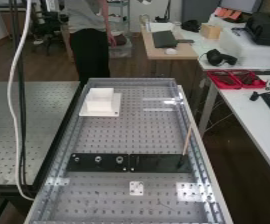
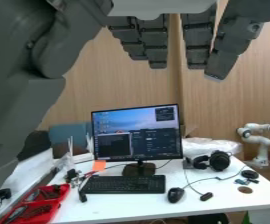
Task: Grab the pcb board and place it in the clear container
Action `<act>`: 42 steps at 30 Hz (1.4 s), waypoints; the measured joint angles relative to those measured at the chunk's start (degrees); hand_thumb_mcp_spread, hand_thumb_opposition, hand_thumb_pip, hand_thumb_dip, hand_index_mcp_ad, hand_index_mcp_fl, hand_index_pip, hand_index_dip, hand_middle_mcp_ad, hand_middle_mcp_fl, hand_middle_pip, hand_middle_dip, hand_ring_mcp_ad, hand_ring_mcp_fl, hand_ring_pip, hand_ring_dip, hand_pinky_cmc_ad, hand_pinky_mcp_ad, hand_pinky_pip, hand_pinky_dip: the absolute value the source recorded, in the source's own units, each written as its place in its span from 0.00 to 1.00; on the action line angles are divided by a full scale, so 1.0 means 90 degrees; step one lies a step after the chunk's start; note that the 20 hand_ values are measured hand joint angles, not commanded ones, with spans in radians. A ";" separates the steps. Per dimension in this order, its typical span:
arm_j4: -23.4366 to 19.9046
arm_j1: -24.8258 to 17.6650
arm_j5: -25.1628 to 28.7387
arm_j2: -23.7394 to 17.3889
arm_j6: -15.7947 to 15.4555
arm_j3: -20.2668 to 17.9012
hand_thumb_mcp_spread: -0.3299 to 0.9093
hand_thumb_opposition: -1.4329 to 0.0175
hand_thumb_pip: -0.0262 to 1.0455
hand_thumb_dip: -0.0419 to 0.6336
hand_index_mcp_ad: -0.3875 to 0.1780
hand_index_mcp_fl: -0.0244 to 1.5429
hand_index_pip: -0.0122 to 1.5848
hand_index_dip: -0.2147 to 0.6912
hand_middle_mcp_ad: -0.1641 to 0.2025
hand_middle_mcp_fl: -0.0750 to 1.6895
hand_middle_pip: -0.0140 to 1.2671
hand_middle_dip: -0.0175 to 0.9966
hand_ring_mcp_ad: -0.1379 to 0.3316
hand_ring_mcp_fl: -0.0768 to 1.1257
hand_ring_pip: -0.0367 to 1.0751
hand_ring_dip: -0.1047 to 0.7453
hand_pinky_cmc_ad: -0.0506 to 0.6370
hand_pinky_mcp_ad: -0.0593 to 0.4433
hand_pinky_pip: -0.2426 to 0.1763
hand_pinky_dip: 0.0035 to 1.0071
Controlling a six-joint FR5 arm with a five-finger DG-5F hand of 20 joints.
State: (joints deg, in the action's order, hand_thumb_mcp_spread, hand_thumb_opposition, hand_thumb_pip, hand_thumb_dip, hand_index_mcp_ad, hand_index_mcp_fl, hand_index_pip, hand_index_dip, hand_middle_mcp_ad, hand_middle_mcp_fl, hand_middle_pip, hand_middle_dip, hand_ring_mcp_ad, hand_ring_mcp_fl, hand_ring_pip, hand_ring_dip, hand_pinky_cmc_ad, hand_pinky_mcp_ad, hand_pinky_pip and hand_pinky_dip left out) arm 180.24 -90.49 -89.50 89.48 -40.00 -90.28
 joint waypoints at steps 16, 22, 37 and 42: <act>-0.0020 -0.0008 0.0009 0.0012 0.0000 -0.0007 0.39 0.38 0.13 0.09 0.98 0.05 0.07 0.20 0.94 0.07 0.14 0.04 0.96 0.16 0.13 0.06 0.63 0.70 0.25 0.52; -0.0003 -0.0021 0.0021 0.0006 0.0000 -0.0001 0.39 0.38 0.13 0.09 0.98 0.05 0.07 0.20 0.95 0.07 0.14 0.04 0.96 0.16 0.13 0.06 0.63 0.71 0.25 0.52; -0.0021 -0.0006 0.0006 0.0000 0.0000 -0.0021 0.39 0.38 0.13 0.10 0.98 0.05 0.07 0.20 0.95 0.07 0.14 0.04 0.96 0.16 0.13 0.06 0.63 0.70 0.25 0.53; -0.0067 0.0009 -0.0014 0.0003 0.0008 -0.0069 0.39 0.38 0.13 0.10 0.98 0.05 0.07 0.20 0.95 0.07 0.14 0.04 0.96 0.16 0.13 0.06 0.63 0.70 0.25 0.53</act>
State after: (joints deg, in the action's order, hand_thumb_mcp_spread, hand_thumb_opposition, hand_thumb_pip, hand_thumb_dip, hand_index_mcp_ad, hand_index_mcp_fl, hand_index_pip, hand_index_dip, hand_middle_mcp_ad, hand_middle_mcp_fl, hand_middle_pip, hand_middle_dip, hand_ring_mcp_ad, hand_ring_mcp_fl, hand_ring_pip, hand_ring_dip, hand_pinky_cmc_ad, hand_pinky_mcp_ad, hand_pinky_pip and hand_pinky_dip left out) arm 179.64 -90.42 -89.62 89.51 -39.93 -90.89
